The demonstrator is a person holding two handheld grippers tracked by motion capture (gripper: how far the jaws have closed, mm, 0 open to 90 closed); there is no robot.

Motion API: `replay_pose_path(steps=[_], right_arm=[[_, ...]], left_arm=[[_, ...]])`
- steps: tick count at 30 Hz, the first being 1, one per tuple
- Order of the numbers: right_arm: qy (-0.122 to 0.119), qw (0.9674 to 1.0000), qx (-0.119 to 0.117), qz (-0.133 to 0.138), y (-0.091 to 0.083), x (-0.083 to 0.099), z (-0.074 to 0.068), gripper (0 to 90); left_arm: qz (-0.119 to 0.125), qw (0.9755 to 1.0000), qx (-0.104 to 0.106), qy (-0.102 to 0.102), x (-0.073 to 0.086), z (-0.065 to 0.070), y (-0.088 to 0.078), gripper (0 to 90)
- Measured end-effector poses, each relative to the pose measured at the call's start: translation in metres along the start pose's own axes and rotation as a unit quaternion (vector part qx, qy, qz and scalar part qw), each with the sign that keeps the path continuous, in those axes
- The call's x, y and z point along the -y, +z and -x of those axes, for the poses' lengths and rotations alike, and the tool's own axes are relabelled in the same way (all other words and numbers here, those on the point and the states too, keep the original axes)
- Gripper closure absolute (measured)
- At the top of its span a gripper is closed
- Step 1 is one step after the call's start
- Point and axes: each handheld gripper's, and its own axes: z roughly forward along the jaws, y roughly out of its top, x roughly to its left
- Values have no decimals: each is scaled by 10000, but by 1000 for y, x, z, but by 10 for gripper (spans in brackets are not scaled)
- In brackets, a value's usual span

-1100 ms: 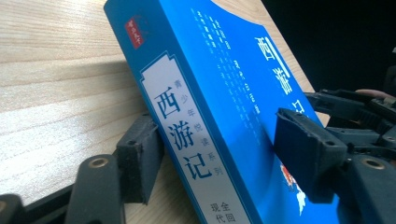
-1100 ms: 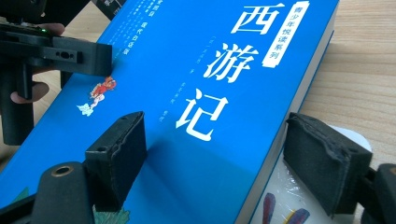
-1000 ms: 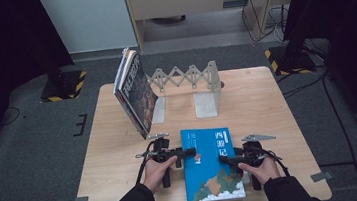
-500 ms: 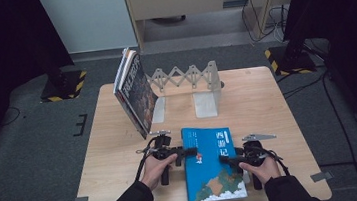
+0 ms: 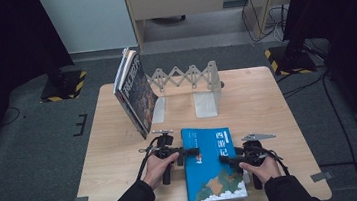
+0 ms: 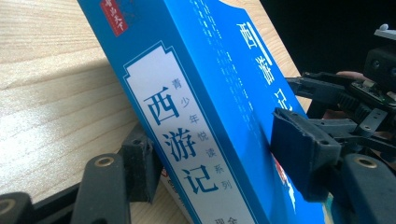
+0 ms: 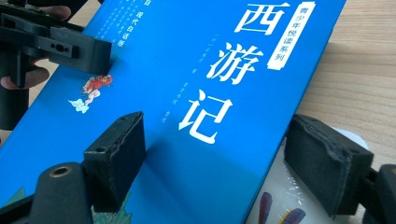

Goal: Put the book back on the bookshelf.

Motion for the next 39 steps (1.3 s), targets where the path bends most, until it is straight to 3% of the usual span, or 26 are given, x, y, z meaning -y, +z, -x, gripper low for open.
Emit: replay_pose_path(steps=[12, 19, 25, 30, 39], right_arm=[[-55, 10000, -15, -23, 0, -1, 1, 209], [-262, 9996, 55, -71, -9, 0, 0, 254], [-36, 10000, -22, -88, -7, 2, 0, 255], [-20, 9999, -35, -116, -6, 1, 1, 255], [-67, 9999, -45, -109, -6, 0, 1, 254]], left_arm=[[-27, 10000, -7, 4, 0, -1, 2, 359], [73, 10000, 16, -34, 3, -3, 2, 389], [48, 10000, 17, -48, 2, -3, 2, 385], [-154, 9999, -9, 7, -2, -2, 9, 340], [-71, 10000, 11, 13, -1, -1, 13, 349]])
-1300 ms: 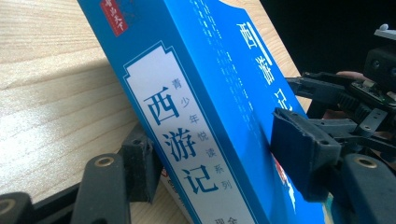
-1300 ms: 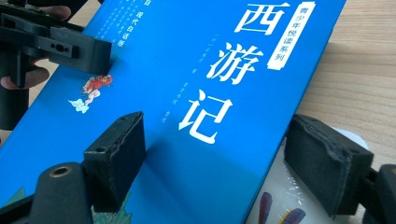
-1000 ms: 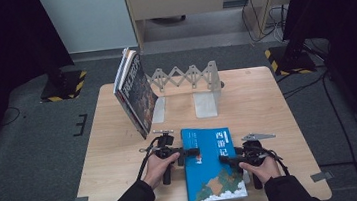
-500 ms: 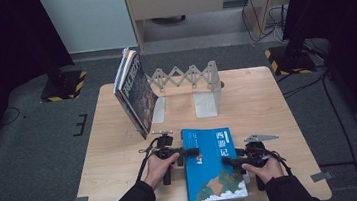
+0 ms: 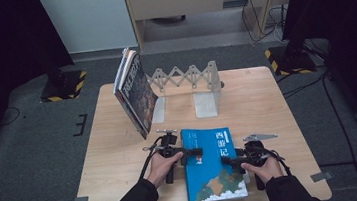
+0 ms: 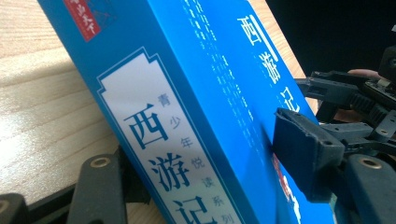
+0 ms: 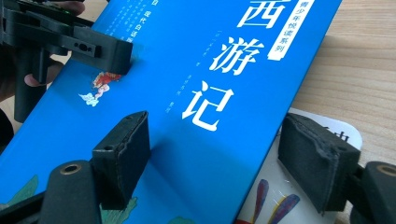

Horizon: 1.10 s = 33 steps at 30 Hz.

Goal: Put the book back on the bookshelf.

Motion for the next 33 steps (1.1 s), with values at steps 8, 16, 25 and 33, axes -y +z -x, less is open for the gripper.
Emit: replay_pose_path(steps=[8, 16, 25, 33], right_arm=[[-1, 10000, -13, -9, 1, -2, 0, 259], [-54, 10000, -27, -79, 2, -5, 0, 260], [-100, 9998, -17, -140, 3, -8, 0, 263], [-82, 9998, -28, -163, 4, -10, 1, 269]], left_arm=[[123, 9998, 136, -31, -5, 11, -12, 505], [60, 9999, 88, -17, -7, 14, -12, 504], [50, 9999, 21, -106, -9, 14, -12, 503], [76, 9999, 5, 78, -8, 17, -11, 500]])
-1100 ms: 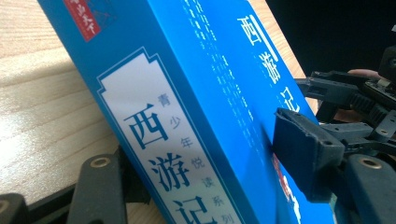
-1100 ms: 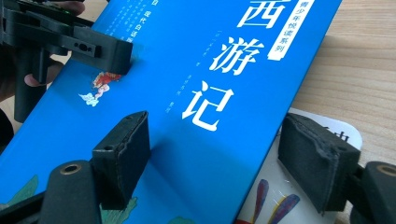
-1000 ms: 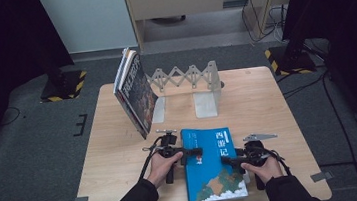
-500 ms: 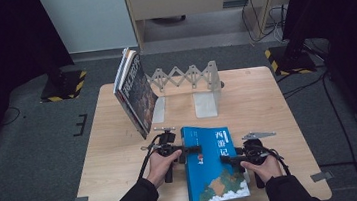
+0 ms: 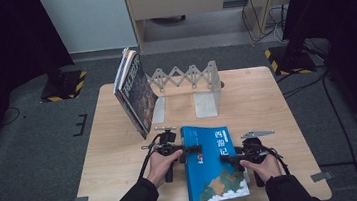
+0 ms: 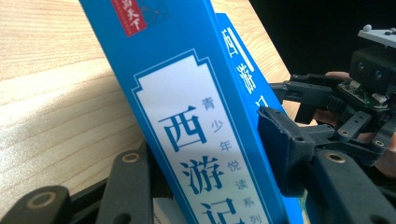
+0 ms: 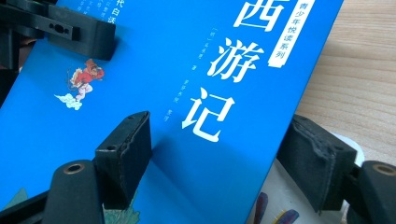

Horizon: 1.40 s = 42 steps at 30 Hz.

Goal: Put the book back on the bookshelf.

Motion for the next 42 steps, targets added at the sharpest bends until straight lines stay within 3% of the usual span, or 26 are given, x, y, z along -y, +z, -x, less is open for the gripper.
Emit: replay_pose_path(steps=[6, 9, 20, 30, 42], right_arm=[[16, 10000, 8, 19, 1, 0, -1, 273], [-1, 10000, -12, 52, 2, 0, -1, 279], [-38, 9998, -145, 103, 2, -2, 0, 281], [4, 9992, -283, 288, -2, -2, 0, 339], [-21, 9988, -316, 381, -5, -9, -2, 387]], left_arm=[[-16, 9999, 9, 129, 2, -1, 3, 483], [-96, 9999, 64, 98, 2, -1, 5, 483], [-15, 9999, 131, 54, 0, 2, -4, 522], [42, 9996, 76, 277, -5, 13, -14, 547], [173, 9991, 59, 379, -12, 21, -24, 568]])
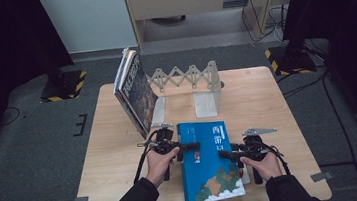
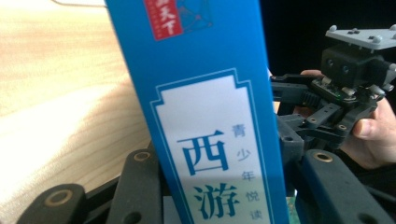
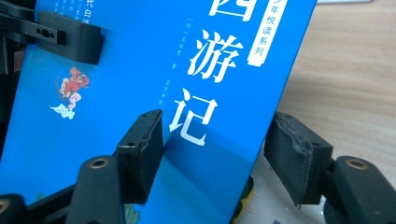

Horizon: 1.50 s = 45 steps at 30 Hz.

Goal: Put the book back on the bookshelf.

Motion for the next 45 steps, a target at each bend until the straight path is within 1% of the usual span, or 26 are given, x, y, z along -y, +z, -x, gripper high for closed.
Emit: replay_pose_path(steps=[1, 3, 7, 12, 13, 17, 24, 28, 29, 34, 37, 42, 45], right_arm=[[12, 10000, -41, 69, 0, -1, 0, 399], [-10, 9999, -51, 115, 0, -2, -1, 402], [-65, 9999, -59, 132, -1, -2, -1, 403], [-53, 9998, -80, 195, -1, 0, 0, 407], [-10, 9997, -92, 220, -1, 1, 0, 407], [-3, 9998, -87, 205, 0, 1, 0, 408], [-7, 9998, -96, 179, -2, -1, 0, 418], [-28, 9998, -92, 194, -2, -2, -1, 422], [-55, 9997, -110, 198, -2, -3, -1, 428], [-48, 9995, -134, 274, -3, -2, 0, 425], [-1, 9995, -141, 285, -3, -2, 0, 426], [-18, 9995, -139, 286, -3, -3, 0, 438], [-46, 9994, -149, 298, -5, -6, 0, 453]], left_arm=[[46, 10000, 5, 26, -1, 1, -2, 573], [70, 10000, 1, 20, -2, 2, -3, 576], [65, 10000, -5, 26, -2, 2, -4, 578], [60, 10000, -4, 61, -2, 3, -4, 579], [55, 10000, -7, 61, -3, 3, -4, 579], [53, 10000, -16, 57, -3, 4, -4, 580], [73, 9999, 1, 114, -4, 6, -6, 583], [64, 9998, -26, 173, -5, 8, -7, 583], [60, 9997, -49, 241, -6, 9, -8, 583], [69, 9995, -57, 288, -6, 11, -8, 584], [63, 9996, -64, 285, -7, 12, -8, 585], [87, 9995, -61, 286, -7, 13, -9, 588], [160, 9994, -43, 302, -9, 16, -11, 593]])
